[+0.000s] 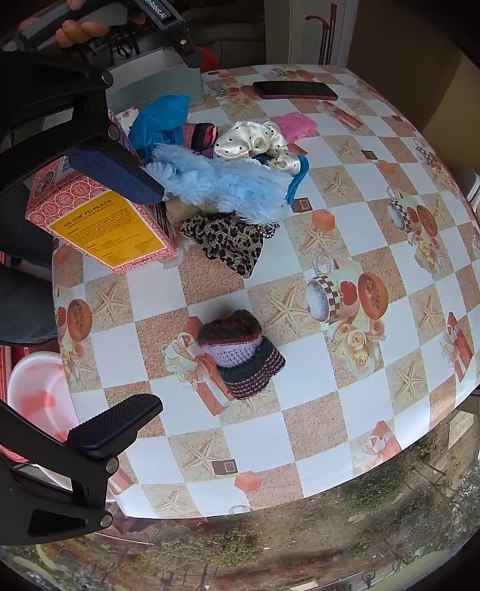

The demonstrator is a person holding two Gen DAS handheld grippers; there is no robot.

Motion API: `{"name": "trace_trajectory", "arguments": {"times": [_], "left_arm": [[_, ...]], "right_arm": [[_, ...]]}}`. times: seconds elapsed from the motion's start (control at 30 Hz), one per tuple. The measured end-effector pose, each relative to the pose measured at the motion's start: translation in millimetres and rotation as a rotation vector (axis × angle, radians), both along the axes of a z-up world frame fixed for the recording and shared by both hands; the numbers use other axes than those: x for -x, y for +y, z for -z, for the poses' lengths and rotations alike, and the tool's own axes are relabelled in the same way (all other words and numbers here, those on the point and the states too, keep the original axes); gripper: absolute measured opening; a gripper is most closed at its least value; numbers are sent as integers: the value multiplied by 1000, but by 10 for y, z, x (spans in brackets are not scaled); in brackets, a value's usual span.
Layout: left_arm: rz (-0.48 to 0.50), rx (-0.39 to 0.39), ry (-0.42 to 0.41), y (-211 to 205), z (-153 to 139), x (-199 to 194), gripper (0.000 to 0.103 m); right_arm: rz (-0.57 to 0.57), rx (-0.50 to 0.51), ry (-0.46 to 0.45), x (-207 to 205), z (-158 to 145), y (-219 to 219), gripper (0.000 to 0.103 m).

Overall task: Organize soft objects
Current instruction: 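Reach the left tool toward the pink foam sponge while the right tool approaches the knitted hat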

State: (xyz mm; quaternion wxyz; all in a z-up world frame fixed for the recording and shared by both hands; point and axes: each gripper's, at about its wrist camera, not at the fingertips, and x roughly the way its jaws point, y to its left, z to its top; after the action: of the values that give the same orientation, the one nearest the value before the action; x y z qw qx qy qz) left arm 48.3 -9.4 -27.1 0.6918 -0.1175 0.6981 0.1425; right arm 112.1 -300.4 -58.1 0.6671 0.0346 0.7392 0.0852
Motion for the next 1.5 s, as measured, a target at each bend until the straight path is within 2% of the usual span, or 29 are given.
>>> {"name": "trace_trajectory", "arguments": {"times": [0.7, 1.5], "left_arm": [[-8, -8, 43, 4, 159, -213, 103], [-20, -12, 85, 69, 353, -334, 103]], "right_arm": [[-9, 61, 34, -126, 123, -118, 103], [3, 72, 78, -151, 291, -205, 103]]}}
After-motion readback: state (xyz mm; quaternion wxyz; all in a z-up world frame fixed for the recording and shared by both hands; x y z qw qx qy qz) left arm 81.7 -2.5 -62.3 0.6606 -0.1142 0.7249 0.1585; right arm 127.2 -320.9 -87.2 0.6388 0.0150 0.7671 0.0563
